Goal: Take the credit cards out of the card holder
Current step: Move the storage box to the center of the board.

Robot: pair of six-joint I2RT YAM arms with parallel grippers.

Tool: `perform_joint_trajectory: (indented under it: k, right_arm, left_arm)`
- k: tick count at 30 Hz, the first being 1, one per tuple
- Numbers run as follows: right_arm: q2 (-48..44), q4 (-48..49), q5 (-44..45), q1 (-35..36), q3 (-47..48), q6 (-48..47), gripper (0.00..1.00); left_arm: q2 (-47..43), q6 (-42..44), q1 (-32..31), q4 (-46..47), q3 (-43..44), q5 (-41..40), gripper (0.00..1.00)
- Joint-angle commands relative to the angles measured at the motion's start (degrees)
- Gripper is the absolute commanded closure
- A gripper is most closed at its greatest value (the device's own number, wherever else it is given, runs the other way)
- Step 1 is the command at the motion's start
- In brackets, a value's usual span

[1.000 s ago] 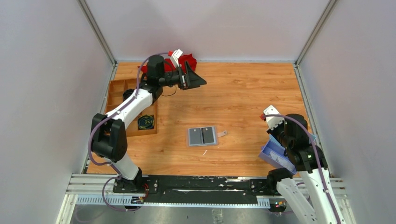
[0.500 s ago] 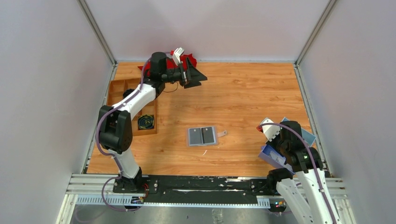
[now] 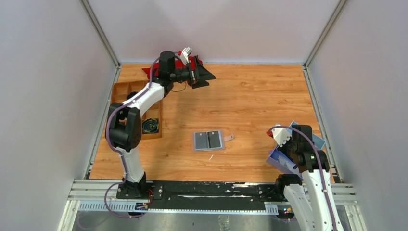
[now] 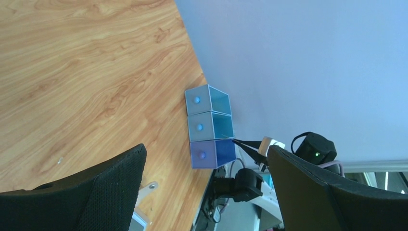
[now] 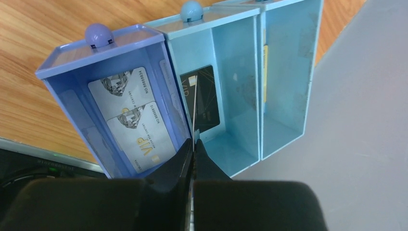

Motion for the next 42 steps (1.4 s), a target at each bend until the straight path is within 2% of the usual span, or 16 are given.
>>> perform_joint_trajectory:
  k: [1,10,16,24,30,38,42]
  right_arm:
    - [4.9,0.5,-2.7,-2.8,-1.3,-3.6,1.00]
    - [16.5,9.1,-11.7,-3.7,1.4,-2.9,1.00]
    - [25.0,19.0,-12.3,-9.2,4.1,5.7,1.00]
    - [37.8,21.3,-19.4,-12.3,12.8,16.7,1.00]
    - [44.3,22.1,-26.9,-12.3,17.9,20.1,1.00]
    - [39.8,18.0,-15.1,-12.4,16.9,9.8,1.00]
    - [36.2,13.6,-11.2,-12.3,16.5,10.0,1.00]
  left_arm:
    - [1.6,-0.8,0.5,-0.6,2.0,0.5,0.00]
    - [1.8,-0.7,0.8,-0.6,1.3,0.9,0.00]
    - [2.1,-0.8,1.1,-0.5,1.9,1.0,0.00]
    - [4.9,-1.3,2.0,-0.6,4.9,1.6,0.00]
    - [5.9,-1.3,2.8,-0.5,5.3,1.6,0.00]
    - [5.8,-1.3,3.7,-0.6,4.9,1.6,0.00]
    - [6.2,-1.4,3.7,-0.6,5.3,1.6,0.00]
